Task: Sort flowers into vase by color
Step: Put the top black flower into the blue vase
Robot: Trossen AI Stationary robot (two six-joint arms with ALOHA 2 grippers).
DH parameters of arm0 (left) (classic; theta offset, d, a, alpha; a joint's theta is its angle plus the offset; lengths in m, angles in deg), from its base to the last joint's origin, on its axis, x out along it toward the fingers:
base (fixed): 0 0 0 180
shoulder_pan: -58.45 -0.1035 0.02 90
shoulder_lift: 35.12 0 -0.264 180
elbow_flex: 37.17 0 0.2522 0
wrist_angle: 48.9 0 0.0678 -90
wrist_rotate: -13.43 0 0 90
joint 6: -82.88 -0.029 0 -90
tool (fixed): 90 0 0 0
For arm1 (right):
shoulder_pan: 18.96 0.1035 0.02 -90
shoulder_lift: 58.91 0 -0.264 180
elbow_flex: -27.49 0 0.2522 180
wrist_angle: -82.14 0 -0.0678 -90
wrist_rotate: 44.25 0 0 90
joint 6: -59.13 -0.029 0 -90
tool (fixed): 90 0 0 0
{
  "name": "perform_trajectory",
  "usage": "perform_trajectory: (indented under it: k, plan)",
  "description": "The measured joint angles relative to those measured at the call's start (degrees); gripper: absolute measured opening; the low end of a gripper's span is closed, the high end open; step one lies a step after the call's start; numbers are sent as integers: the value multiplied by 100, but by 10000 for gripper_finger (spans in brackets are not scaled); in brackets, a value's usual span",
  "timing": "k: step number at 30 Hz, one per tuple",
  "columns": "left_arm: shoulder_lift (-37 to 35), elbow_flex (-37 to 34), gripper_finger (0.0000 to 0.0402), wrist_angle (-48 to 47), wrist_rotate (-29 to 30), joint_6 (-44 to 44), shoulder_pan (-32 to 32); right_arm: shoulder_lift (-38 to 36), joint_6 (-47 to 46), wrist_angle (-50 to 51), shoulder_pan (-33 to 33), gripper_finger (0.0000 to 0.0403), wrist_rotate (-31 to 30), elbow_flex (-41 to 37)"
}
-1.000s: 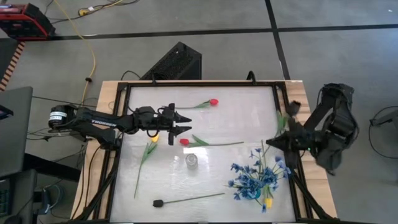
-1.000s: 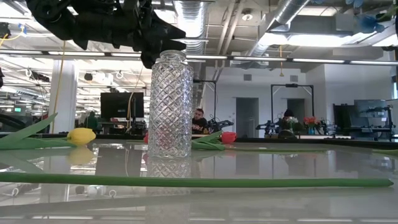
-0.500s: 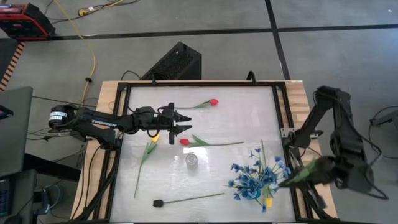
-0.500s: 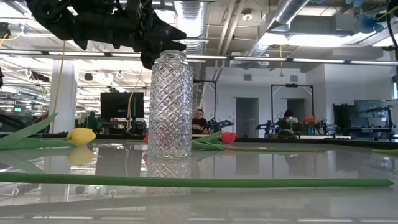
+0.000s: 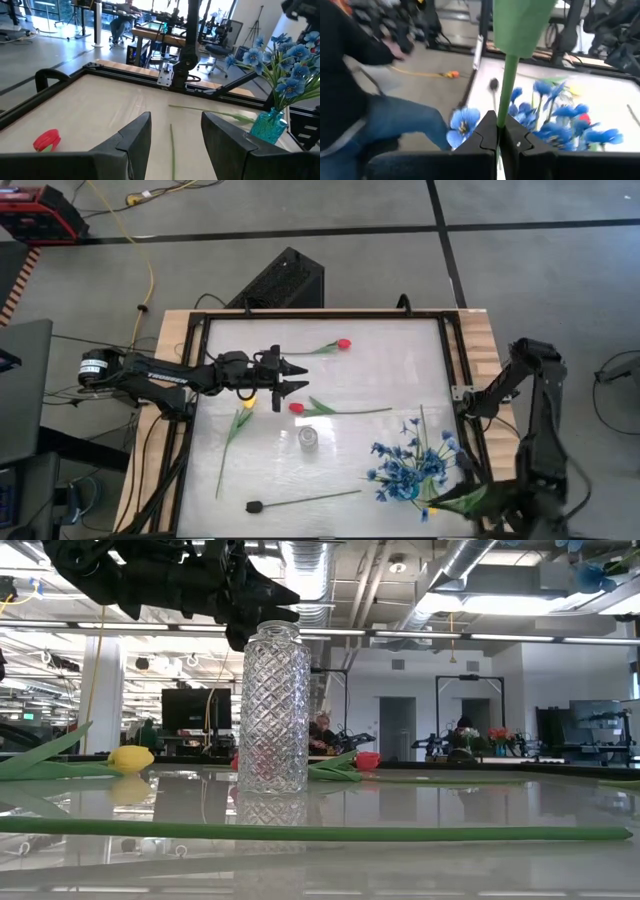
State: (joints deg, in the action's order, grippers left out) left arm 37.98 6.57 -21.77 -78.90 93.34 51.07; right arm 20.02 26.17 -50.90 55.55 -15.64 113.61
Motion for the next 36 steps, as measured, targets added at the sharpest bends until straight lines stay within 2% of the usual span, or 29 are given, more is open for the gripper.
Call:
perform_trajectory:
  k: [4,10,13,26,36]
  plan:
    - [2,0,162,-12,0,-4,0,459,-199,153,-144,28,-10,-12]
    - [2,0,162,-19,0,0,0,753,-2112,1429,-222,28,-57,-12]
    - [2,1,162,-21,-1,11,0,835,-2744,1959,-272,28,-76,-12]
    - [2,2,162,-45,-2,35,2,849,-3239,1971,-457,28,-6,-223]
    - [2,2,162,-98,-3,-10,2,851,-4022,1847,-456,29,516,-632]
